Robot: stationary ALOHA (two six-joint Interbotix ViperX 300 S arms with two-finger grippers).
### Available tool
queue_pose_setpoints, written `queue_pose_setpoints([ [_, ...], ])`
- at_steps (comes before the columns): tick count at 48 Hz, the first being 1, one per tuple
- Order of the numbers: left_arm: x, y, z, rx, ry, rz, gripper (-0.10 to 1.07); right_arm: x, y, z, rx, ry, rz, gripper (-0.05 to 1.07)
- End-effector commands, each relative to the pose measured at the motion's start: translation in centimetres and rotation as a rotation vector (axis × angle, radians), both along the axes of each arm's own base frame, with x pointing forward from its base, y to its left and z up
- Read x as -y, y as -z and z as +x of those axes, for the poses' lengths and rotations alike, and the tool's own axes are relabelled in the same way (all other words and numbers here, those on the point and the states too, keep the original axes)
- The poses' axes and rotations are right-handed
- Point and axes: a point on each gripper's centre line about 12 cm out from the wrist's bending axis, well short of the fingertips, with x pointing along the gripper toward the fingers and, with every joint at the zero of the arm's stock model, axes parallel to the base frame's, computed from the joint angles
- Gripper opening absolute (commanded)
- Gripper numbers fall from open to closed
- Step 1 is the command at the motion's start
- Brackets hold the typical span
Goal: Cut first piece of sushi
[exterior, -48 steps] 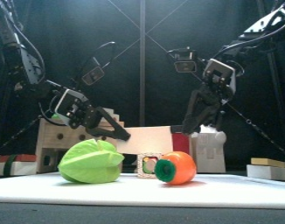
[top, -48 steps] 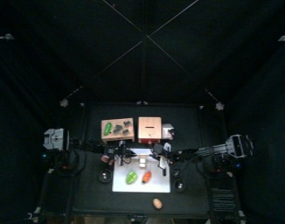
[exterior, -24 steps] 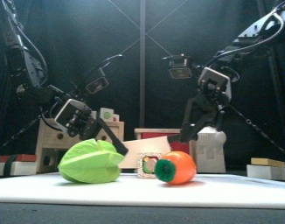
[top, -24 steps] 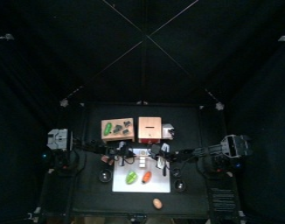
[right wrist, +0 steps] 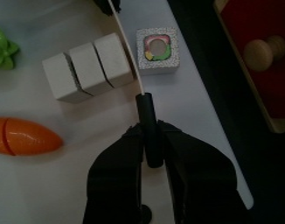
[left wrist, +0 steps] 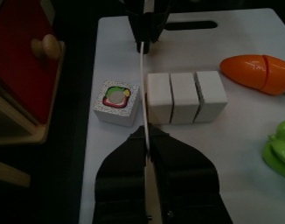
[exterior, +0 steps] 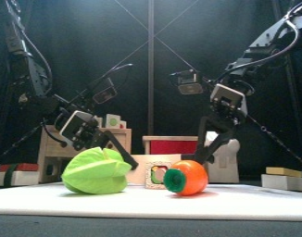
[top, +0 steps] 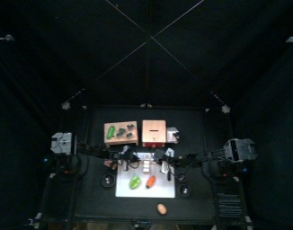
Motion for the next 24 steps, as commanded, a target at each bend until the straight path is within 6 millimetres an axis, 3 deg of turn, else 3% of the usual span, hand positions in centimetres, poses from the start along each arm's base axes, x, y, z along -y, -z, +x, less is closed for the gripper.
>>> queue_pose_setpoints([
  [1,0.3,-0.2,0.8,-0.012,0.011,0.008,0.37,0.5,-0.2,0.4,0.006,0.02,0.002,0.36],
  [24,-0.5,-1.5,1.5,0.015,-0.011,0.016,0.37,0.9,-2.0,0.8,0.043,0.03,-0.021,0.36],
])
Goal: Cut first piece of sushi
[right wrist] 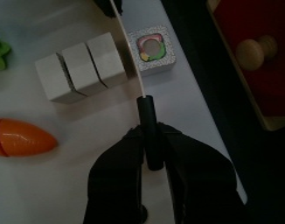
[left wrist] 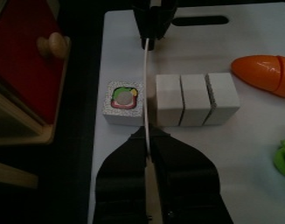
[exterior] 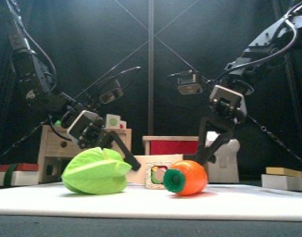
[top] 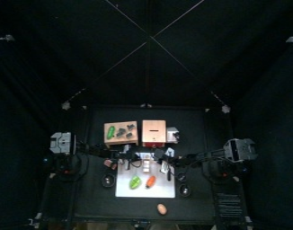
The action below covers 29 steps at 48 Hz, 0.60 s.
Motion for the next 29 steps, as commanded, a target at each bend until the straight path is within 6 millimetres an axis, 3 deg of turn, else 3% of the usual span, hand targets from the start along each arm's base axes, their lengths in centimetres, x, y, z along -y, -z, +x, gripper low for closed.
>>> queue_pose_setpoints([
  [1,0.1,-1.0,0.7,0.03,0.006,0.003,0.37,0.6,-1.7,0.7,0.051,0.017,-0.004,0.36],
  [16,0.5,-5.1,0.5,0.137,0.04,0.036,0.37,0.8,-5.4,0.0,0.128,0.032,-0.032,0.36],
  [29,0.8,-7.1,0.1,0.188,0.073,0.064,0.37,0.8,-6.6,-0.2,0.158,0.026,-0.047,0.35],
])
